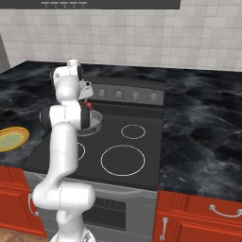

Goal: Retrieve the frozen meat and place it in the pot on a burner. Then turn the burner on.

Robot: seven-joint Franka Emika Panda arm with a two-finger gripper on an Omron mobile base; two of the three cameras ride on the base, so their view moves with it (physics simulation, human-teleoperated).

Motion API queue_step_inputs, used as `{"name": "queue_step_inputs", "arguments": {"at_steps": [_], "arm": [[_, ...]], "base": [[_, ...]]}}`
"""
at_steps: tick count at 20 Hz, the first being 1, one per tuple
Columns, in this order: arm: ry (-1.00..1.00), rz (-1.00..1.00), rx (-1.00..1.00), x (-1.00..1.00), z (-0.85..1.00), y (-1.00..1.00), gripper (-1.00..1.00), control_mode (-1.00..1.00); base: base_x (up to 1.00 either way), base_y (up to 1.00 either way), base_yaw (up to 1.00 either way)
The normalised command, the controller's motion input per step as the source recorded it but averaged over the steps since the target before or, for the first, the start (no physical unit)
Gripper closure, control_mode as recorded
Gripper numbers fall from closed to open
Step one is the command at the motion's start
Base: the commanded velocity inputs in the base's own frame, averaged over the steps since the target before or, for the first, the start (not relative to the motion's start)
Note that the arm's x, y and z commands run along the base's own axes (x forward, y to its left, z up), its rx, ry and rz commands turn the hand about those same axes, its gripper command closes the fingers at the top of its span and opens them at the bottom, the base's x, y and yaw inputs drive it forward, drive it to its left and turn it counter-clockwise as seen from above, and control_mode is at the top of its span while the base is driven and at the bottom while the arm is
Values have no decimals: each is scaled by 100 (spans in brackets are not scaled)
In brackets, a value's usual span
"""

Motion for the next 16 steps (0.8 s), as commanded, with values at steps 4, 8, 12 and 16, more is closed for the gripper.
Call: {"name": "queue_step_inputs", "arguments": {"at_steps": [4, 8, 12, 16], "arm": [[0, 0, 0, 8, -18, 5, 100, -100], [0, 0, 0, 1, -25, 10, 100, -100], [0, 0, 1, 0, -28, 1, 100, -100], [-1, 0, 9, -2, -41, -12, 100, -100]], "base": [[0, 0, 0], [0, 0, 0], [0, 0, 0], [0, 0, 0]]}}
